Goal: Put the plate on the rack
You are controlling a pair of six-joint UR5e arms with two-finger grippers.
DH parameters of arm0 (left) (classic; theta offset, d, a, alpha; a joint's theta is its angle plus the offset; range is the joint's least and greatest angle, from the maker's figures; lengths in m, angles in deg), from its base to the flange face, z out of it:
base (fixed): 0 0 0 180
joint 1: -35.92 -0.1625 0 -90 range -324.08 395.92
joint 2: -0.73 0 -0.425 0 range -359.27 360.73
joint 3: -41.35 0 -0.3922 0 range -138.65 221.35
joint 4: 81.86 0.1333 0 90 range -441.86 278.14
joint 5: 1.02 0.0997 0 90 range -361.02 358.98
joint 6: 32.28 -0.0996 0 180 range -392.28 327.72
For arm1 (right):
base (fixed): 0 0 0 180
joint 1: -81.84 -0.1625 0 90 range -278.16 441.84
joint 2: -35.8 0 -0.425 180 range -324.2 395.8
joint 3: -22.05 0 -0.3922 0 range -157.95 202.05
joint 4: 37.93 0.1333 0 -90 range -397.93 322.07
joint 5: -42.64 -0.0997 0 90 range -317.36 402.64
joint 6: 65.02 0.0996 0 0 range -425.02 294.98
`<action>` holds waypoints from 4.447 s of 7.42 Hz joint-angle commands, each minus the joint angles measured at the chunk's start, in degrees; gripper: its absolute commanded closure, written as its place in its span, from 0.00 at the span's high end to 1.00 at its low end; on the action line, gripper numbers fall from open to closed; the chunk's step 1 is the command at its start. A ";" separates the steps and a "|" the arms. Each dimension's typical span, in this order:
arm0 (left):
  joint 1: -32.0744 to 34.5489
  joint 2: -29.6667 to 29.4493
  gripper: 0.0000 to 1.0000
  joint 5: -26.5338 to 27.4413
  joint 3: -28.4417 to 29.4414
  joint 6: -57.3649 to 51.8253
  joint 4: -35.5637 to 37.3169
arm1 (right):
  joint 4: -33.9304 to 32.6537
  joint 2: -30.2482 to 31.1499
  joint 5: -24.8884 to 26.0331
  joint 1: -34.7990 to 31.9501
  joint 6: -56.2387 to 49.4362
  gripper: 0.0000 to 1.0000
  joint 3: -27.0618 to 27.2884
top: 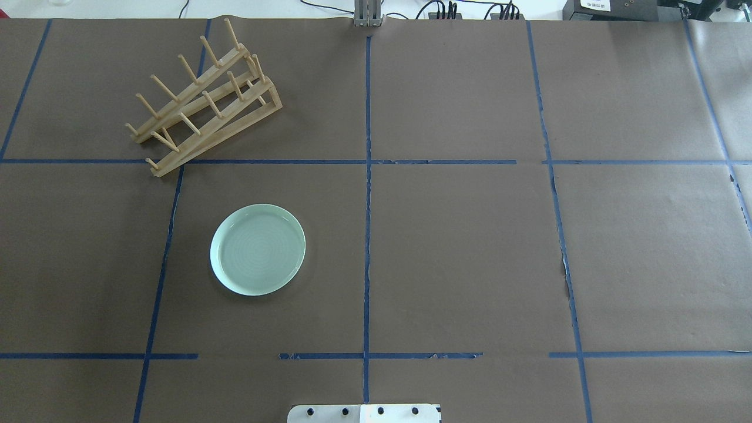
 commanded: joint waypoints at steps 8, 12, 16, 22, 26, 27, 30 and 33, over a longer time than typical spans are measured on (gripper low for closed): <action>-7.06 -8.93 1.00 0.48 -27.20 22.02 15.02 | 0.00 0.00 0.00 -0.06 0.00 1.00 0.02; -26.20 -23.59 1.00 6.67 -31.02 52.10 14.96 | 0.00 0.00 0.00 -0.06 0.00 1.00 -0.06; -41.71 -28.46 1.00 19.10 -28.40 61.04 14.35 | 0.00 0.00 0.00 -0.06 0.00 1.00 -0.06; -56.12 -31.53 1.00 27.55 -14.55 79.20 1.55 | 0.00 0.00 0.00 0.02 0.00 1.00 0.02; -63.95 -32.42 1.00 32.47 -6.59 85.65 -6.83 | 0.00 0.00 0.00 0.02 0.00 1.00 0.02; -64.40 -32.42 1.00 32.47 -6.16 85.56 -6.84 | 0.00 0.00 0.00 -0.06 0.00 1.00 0.02; -64.66 -33.03 0.81 32.47 -4.48 85.39 -7.71 | 0.00 0.00 0.00 -0.06 0.09 1.00 0.02; -64.66 -32.95 0.28 32.74 -5.09 85.03 -7.63 | 0.00 0.00 0.00 -0.06 0.00 1.00 0.02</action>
